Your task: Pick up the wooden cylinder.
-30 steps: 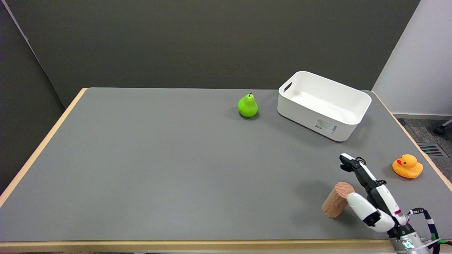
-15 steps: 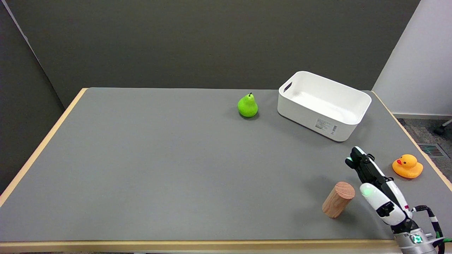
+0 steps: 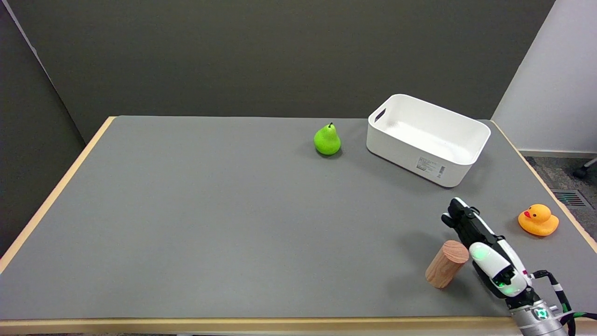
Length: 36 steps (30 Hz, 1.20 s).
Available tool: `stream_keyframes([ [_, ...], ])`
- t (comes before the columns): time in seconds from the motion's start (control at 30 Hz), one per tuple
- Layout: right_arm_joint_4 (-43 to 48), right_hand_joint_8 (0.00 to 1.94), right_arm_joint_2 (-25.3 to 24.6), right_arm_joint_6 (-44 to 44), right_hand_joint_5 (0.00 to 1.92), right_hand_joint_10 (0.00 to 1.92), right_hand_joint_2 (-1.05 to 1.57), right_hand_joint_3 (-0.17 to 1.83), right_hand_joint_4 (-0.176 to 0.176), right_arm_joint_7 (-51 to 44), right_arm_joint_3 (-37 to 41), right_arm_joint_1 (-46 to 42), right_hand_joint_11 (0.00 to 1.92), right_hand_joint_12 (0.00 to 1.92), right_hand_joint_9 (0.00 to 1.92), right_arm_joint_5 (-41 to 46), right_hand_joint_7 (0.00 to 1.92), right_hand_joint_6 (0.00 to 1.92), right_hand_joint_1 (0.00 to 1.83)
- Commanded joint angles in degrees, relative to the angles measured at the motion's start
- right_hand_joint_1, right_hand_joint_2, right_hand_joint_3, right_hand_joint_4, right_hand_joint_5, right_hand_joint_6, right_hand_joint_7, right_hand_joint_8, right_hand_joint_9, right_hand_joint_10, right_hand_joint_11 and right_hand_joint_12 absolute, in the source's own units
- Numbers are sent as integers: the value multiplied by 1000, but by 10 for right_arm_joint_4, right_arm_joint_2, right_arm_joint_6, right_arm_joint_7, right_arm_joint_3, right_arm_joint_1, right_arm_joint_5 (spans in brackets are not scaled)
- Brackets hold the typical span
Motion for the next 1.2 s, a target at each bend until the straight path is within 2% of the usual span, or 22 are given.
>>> stream_keyframes([
  [0.03,12,126,-2,-29,44,126,507,917,-176,21,-2,2,-1,492,-1,-35,10,43,447],
  [0.9,7,90,-3,-34,46,79,521,920,-176,19,-1,5,-1,471,-1,-67,10,59,516],
  [1.0,6,141,-3,-34,1,87,643,814,-176,14,-2,6,-1,516,-1,-68,-1,230,358],
  [1.07,6,73,-2,-34,48,60,545,927,-176,13,0,6,-1,468,-1,-68,10,62,643],
  [1.2,5,25,-2,-36,52,10,601,954,-176,13,2,7,-1,446,-1,-68,12,38,743],
])
